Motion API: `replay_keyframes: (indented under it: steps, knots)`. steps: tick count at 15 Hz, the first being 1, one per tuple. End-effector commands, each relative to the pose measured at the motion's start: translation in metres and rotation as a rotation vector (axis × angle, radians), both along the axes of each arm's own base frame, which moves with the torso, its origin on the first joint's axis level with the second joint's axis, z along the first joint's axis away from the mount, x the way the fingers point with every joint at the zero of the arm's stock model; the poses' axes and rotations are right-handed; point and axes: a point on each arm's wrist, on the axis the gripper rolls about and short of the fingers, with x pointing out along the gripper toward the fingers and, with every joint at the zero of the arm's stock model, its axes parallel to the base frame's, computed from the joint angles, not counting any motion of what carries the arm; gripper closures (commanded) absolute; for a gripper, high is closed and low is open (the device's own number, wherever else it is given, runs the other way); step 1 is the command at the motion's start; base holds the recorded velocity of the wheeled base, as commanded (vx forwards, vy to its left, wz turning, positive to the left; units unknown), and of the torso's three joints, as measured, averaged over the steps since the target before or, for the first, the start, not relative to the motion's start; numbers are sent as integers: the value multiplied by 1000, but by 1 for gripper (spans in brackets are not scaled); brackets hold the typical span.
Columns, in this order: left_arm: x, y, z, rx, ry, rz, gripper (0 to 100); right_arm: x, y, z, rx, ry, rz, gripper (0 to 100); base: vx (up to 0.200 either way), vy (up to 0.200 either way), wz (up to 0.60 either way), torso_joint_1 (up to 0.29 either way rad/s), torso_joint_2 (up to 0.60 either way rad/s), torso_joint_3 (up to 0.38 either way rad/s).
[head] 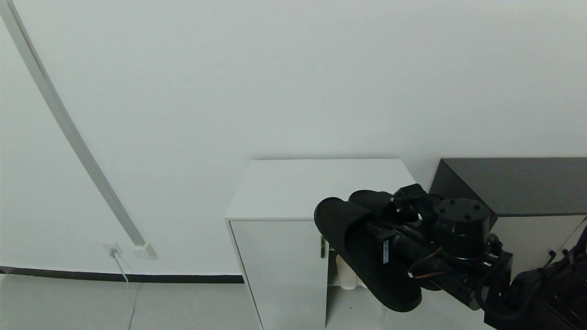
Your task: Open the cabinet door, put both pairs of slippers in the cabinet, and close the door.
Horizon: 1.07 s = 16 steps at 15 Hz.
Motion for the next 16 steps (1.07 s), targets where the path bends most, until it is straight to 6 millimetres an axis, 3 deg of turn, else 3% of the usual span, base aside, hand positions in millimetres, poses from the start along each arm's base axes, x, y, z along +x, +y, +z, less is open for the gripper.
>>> replay_keyframes:
  steps: [1,5,16]
  knots:
    - [0,0,0,0,1,1,100,0,0,-1,-4,4,1,100,0,-200,0,-2,2,2]
    - [0,0,0,0,1,1,100,0,-1,-1,-15,-9,-5,100,0,-200,0,2,4,1]
    - [0,0,0,1,2,-1,100,-4,-4,-9,-22,-10,-14,100,0,0,0,0,0,0]
